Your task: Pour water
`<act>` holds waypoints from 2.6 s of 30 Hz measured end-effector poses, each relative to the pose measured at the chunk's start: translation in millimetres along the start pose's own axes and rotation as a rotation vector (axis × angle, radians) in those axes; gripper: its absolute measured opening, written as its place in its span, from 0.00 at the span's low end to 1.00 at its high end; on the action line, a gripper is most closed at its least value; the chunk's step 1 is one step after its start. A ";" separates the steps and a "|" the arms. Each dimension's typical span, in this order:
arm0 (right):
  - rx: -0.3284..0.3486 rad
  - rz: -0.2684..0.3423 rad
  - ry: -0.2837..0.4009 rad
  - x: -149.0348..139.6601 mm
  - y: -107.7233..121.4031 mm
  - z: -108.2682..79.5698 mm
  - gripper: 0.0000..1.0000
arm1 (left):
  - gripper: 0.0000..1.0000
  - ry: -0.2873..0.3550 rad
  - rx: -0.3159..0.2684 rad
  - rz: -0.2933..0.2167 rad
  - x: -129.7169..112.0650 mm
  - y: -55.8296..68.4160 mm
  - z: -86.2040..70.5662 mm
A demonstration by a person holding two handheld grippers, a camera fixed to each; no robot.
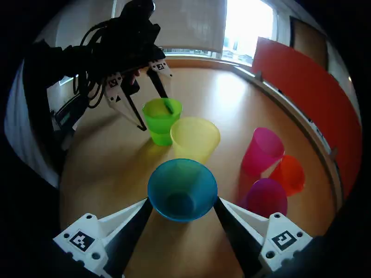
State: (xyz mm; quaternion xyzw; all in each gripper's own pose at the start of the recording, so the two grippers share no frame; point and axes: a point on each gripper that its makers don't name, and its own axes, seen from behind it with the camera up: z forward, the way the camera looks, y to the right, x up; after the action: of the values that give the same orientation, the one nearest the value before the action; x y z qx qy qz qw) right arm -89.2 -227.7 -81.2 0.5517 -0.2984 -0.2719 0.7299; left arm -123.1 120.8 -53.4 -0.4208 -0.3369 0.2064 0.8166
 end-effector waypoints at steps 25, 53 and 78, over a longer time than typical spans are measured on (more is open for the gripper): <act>-0.079 0.065 -0.006 -33.7 0.3 -33.3 1.00 | 0.86 -0.043 0.085 -0.031 -29.5 -8.8 -37.6; -0.327 0.251 0.121 -40.5 13.1 -73.1 1.00 | 0.86 0.068 0.346 -0.130 -34.2 -39.0 -101.9; -0.655 0.339 0.425 16.9 64.7 -148.3 1.00 | 0.86 0.412 0.591 -0.304 9.8 -87.2 -141.0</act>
State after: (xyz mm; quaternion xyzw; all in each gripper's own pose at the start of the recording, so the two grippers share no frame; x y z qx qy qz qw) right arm 35.7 -128.8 -47.9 0.2774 -0.1256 -0.1089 0.9463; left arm -9.6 0.8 -36.8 -0.1452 -0.1504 0.0823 0.9744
